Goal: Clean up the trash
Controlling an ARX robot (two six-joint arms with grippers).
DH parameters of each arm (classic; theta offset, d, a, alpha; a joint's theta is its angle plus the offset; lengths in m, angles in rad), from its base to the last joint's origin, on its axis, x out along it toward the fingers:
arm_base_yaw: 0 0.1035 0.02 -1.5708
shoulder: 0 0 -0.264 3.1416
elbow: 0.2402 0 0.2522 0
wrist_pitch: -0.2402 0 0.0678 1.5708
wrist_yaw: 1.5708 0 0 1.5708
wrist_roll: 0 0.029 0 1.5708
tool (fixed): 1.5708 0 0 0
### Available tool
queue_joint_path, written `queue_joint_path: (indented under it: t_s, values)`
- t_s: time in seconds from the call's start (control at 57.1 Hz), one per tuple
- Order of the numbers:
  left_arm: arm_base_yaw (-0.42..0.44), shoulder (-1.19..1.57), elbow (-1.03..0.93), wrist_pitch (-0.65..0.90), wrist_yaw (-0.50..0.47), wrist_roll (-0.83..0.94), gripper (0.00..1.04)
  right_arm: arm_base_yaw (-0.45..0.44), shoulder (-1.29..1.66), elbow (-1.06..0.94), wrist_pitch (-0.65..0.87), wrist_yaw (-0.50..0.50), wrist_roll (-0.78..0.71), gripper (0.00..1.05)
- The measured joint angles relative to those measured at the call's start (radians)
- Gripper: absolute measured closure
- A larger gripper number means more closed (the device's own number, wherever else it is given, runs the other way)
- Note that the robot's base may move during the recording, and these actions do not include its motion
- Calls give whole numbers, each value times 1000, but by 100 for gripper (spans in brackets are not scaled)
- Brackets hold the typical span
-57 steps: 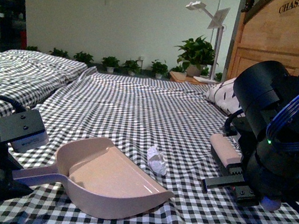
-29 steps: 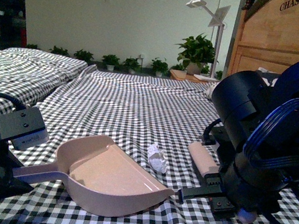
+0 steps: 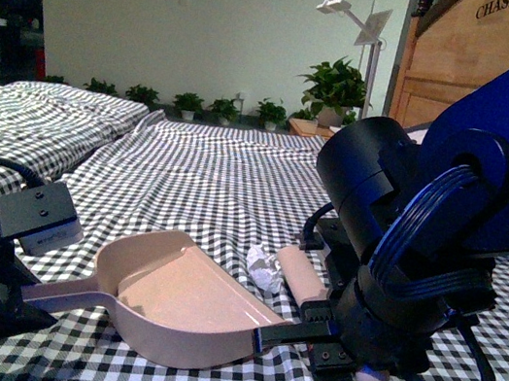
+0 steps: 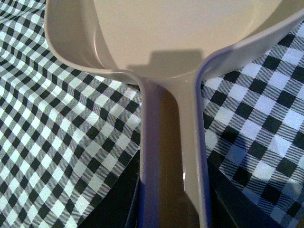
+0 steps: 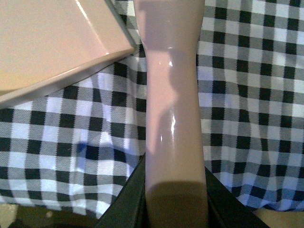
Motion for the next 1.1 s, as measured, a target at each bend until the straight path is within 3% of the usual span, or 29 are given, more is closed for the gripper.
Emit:
queue_joint_path:
  t_s: [0.403,0.7,1.103]
  values:
    - [0,0,0,0,0,1,77,41,-16,0,0,-87,0,85]
    - [0,0,0,0,0,1,77,75,-83,0,-24,-254,-36,85]
    - [0,0,0,0,0,1,77,18,-129,-1,-31,-259,-64,85]
